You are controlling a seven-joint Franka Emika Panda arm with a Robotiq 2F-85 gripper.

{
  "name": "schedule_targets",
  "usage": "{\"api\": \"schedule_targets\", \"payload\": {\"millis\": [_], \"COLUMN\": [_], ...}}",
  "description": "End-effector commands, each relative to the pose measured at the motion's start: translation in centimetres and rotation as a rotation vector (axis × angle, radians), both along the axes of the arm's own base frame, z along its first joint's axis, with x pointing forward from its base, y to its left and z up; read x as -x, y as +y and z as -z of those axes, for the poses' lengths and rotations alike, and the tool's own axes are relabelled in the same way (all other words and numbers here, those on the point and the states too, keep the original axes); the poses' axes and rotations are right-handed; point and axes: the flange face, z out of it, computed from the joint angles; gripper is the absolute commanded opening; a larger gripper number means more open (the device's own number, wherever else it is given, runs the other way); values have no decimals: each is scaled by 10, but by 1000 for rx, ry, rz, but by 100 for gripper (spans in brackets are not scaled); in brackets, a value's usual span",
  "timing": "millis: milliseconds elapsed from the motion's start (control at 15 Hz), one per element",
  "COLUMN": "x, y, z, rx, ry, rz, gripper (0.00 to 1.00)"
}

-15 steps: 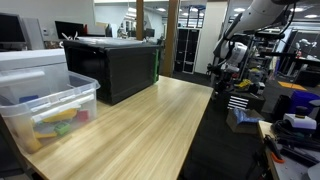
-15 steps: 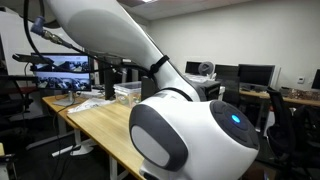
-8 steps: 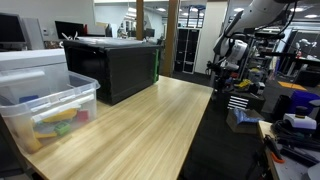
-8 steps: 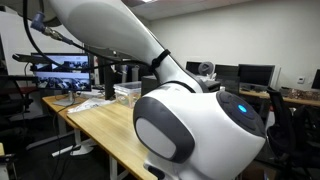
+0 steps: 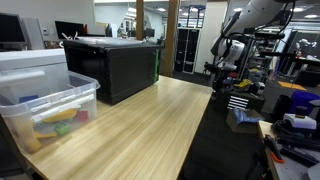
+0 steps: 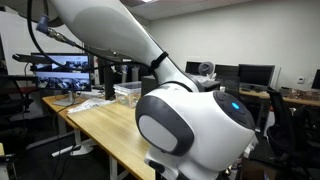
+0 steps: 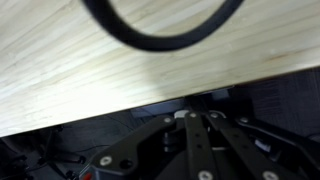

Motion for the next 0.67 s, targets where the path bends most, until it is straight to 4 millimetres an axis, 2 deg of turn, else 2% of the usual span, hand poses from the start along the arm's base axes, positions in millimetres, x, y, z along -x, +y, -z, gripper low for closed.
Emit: {"api": "schedule_targets", "payload": {"millis": [0,600], "x": [-5,-11], "y": [7,12], "z": [-6,5], "rx": [-8,-7], "ry": [14,53], "rz": [-13,-39], "gripper": [1,1]}}
